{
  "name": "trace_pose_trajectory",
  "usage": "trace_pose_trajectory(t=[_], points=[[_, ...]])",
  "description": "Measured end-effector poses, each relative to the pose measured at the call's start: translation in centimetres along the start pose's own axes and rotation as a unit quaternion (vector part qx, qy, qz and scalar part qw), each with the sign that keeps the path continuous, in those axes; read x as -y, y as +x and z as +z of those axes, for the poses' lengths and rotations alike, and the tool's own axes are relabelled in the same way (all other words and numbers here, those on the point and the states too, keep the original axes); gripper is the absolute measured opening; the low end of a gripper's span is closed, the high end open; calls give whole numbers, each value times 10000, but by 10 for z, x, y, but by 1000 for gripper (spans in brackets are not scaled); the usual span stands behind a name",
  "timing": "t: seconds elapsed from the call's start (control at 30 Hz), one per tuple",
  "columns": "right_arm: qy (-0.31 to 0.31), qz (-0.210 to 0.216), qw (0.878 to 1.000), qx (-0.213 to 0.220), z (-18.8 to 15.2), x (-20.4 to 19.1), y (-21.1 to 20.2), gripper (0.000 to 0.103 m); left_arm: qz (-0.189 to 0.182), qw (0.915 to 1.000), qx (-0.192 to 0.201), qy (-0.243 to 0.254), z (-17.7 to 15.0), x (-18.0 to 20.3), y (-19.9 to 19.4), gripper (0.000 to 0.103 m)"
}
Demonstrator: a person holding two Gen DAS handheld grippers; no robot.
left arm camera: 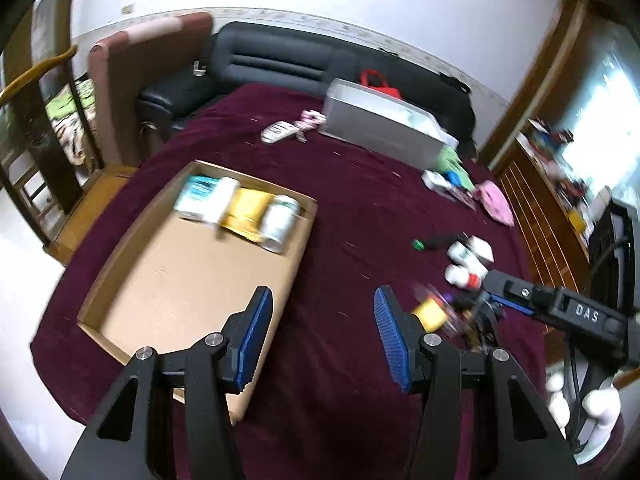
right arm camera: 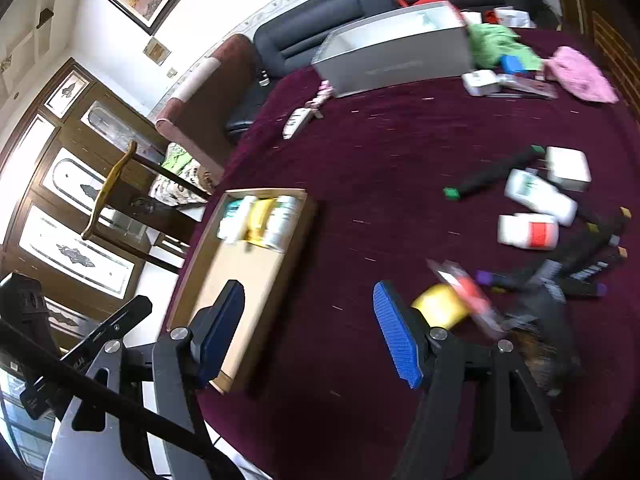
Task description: Organize objects
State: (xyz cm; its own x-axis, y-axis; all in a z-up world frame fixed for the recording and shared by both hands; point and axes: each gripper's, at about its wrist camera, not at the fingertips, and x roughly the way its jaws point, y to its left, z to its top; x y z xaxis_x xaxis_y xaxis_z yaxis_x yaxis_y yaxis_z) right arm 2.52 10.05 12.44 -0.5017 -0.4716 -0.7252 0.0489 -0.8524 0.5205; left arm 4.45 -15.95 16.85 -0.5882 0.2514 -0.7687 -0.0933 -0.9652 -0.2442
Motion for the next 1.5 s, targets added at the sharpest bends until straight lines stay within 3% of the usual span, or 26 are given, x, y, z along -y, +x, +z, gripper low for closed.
trace_pose_trajectory(t=[0.27,0.43,0.6,0.63,0.73,0.8,0.83,0.87,1.5], points=[[316,-161,9994,42,-25,60,-36,67,63,9991,-308,279,-39,71,45,47],[544,-313,9980,35,-39,81,-47,67,282,9971,-547,451,-58,82,105,47],[630,-779,9948,174,-48,94,-69,67,261,9944,-918,460,-70,78,166,47],[666,-853,9940,165,-49,96,-73,67,281,9955,-731,524,-70,79,169,48],[697,-1030,9920,209,-50,99,-79,67,433,9947,-621,690,-66,81,180,64],[757,-1044,9914,201,-50,101,-79,67,378,9928,-484,1028,-68,85,188,102],[789,-1026,9914,176,-51,101,-77,67,327,9895,-464,1332,-71,91,192,101],[802,-1024,9914,149,-50,102,-74,67,508,9829,-394,1726,-76,99,193,102],[1110,-1094,9877,-92,-37,124,-68,67,444,9856,-315,1602,-79,98,189,102]])
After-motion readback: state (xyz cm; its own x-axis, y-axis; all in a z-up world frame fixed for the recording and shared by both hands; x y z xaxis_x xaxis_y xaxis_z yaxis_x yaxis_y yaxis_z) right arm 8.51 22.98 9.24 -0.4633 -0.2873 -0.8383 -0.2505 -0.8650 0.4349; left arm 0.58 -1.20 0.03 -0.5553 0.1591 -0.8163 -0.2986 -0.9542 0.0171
